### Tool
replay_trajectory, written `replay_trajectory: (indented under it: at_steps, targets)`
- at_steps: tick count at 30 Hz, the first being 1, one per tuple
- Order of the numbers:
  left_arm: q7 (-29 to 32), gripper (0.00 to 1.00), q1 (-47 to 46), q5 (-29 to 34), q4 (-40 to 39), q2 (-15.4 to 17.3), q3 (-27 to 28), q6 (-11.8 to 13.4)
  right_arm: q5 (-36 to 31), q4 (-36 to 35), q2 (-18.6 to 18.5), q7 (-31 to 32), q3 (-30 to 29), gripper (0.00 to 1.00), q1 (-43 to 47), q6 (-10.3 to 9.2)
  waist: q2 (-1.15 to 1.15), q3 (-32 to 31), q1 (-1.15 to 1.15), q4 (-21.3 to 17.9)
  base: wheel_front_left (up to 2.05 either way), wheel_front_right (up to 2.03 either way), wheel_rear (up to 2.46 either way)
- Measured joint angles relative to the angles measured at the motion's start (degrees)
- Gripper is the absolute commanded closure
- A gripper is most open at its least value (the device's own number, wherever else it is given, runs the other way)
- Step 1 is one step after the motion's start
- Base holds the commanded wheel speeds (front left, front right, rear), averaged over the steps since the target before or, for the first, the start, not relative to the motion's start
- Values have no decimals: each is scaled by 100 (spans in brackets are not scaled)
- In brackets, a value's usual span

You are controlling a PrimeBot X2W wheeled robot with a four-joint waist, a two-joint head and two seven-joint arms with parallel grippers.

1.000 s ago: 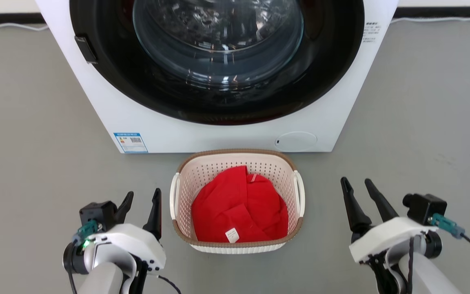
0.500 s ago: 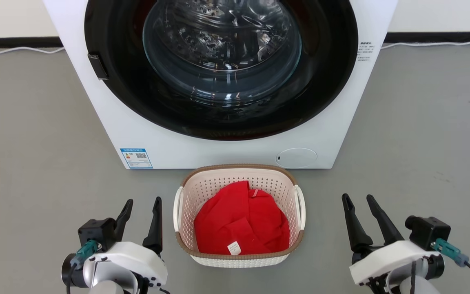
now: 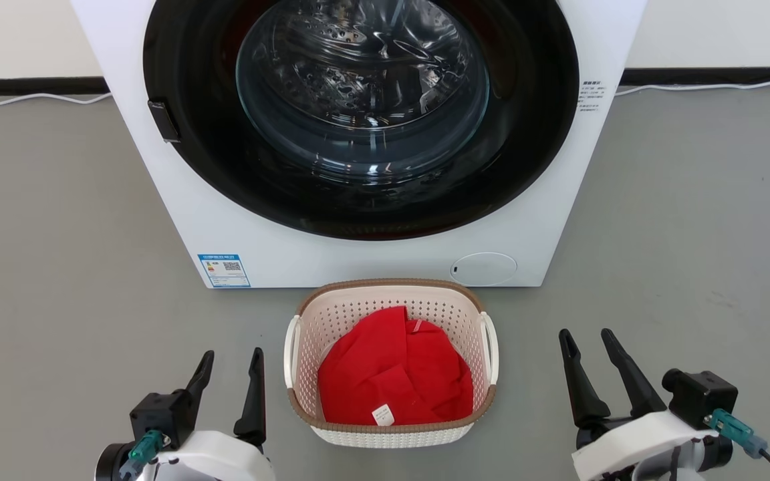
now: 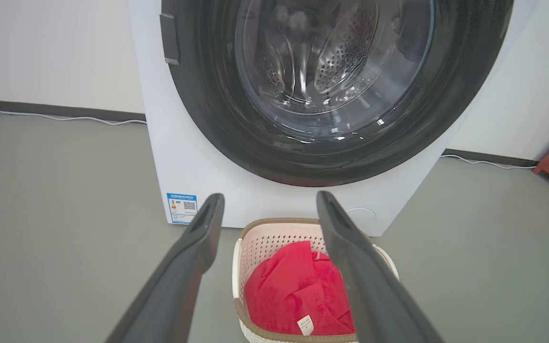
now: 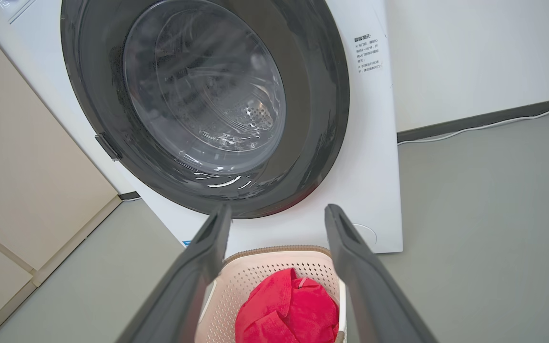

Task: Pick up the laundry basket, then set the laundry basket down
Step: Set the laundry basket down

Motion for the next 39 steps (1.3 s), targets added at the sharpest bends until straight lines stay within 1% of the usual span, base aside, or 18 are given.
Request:
replay_trajectory:
  at_steps: [3, 14, 39]
  targets:
    - [-1, 0, 88, 66, -149, -15, 22, 54, -145, -56, 12, 0, -69, 0, 82, 0, 0, -43, 0, -4, 0, 0, 0]
    - [0, 0, 219, 52, -389, -16, 14, 49, -312, -133, 35, 0, -148, 0, 208, 0, 0, -101, 0, -24, 0, 0, 0]
    - [0, 0, 219, -7, -252, -16, -25, 40, -370, -54, 54, 0, -283, 0, 191, 0, 0, -54, 0, -45, 0, 0, 0]
